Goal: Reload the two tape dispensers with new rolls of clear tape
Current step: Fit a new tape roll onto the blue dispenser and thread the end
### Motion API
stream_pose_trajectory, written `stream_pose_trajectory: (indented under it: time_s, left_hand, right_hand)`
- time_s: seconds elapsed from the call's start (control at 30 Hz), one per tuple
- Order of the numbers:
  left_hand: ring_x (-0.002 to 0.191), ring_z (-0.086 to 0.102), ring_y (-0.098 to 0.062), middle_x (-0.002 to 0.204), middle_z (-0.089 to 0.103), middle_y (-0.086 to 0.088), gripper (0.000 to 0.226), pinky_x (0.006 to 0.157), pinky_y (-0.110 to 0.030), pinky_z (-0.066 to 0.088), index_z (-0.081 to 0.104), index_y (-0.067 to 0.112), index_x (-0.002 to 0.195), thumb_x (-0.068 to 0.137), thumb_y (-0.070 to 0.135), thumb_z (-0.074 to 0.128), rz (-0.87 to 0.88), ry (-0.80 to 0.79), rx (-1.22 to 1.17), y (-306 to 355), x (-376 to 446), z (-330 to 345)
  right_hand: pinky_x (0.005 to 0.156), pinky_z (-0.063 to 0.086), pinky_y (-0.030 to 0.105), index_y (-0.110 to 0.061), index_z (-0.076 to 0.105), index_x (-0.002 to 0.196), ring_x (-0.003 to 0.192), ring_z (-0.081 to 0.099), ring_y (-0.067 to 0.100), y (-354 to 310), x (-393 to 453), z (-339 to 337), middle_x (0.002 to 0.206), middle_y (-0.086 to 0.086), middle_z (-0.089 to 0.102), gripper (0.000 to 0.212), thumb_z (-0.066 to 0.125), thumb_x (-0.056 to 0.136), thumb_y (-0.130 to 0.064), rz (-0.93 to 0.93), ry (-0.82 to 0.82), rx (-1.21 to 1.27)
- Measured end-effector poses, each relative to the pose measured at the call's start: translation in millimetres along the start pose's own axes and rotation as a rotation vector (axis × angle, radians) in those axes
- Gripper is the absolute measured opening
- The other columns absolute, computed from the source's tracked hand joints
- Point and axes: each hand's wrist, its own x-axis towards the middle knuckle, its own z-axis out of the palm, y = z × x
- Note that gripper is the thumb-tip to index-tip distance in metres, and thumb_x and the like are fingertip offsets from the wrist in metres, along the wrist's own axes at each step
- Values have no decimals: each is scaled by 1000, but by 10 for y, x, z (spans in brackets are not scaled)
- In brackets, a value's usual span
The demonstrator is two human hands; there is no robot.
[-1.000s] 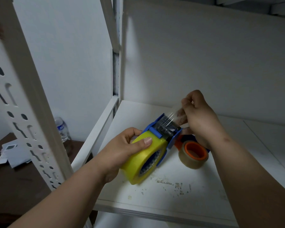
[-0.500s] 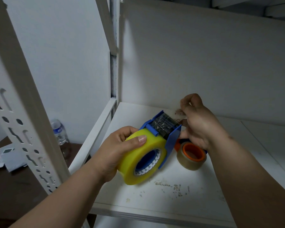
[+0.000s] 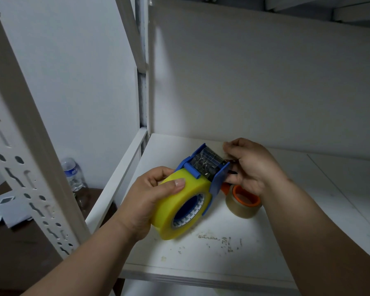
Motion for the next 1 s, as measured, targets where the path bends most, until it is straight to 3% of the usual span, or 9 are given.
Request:
stream_pose_trajectory:
  time_s: [0.13,0.23,0.37,0.47,0.53,0.63,0.83,0.93,1.0]
  left_hand:
    - [67,72,-26,82,75,-12,30,59,-33,57,75,20,81,55,32,81,20,17,-12,-14,-29,31]
    - [67,71,-27,82,75,-12,31,60,-33,58,74,19,82,54,32,81,26,21,-18,-19,-49,50]
    - [64,70,-26,79,74,-12,31,59,-31,57,71,18,81,54,32,80,43,40,-81,-1,-61,64]
    - [66,70,-26,80,74,-13,31,59,-33,58,72,18,82,55,32,80,54,26,-76,30,-62,58]
    - [67,71,-27,81,74,-13,32,59,-34,58,72,17,83,55,32,80,47,25,-79,28,-78,59]
    - [66,70,-25,79,74,-12,29,59,-34,58,73,18,80,56,34,79,39,47,-120,3,-98,81]
    - [67,71,-26,82,74,-14,36,57,-35,57,72,14,85,58,36,79,-4,107,-224,-41,-106,76]
    - [69,72,-26,82,75,-13,33,59,-35,57,73,16,84,59,38,79,8,100,-166,-53,-121,63]
    - [70,72,-26,84,75,-12,29,60,-35,58,74,20,82,60,40,79,22,88,-113,-63,-126,69]
  right_hand:
    - [50,58,36,-11,55,75,56,68,20,125,7,1,63,8,66,14,62,87,-8,89,-23,54]
    - [54,57,33,-11,60,81,58,68,20,230,28,26,64,6,69,9,61,82,-2,120,-23,71]
    - [73,58,47,-8,61,104,83,67,33,397,18,62,87,15,72,28,54,79,4,106,-35,72]
    - [87,52,59,-12,67,96,95,64,42,448,16,53,98,20,71,31,51,78,8,-26,-46,41]
    - [74,54,48,-24,69,78,81,65,34,437,-1,48,83,9,72,37,52,75,9,-125,-58,-32]
    - [60,49,32,-30,71,82,71,64,21,409,-60,33,74,-4,72,45,46,75,6,-238,-106,-210]
    - [76,50,22,-60,64,85,95,62,3,301,-254,15,98,-21,66,50,47,69,-15,-369,-222,-645]
    - [85,51,34,-44,61,116,113,57,19,236,-284,-51,121,-1,62,64,47,78,5,-321,-205,-721]
    - [75,52,26,-33,49,134,117,54,17,177,-339,-68,131,-1,56,72,52,72,4,-328,-242,-592]
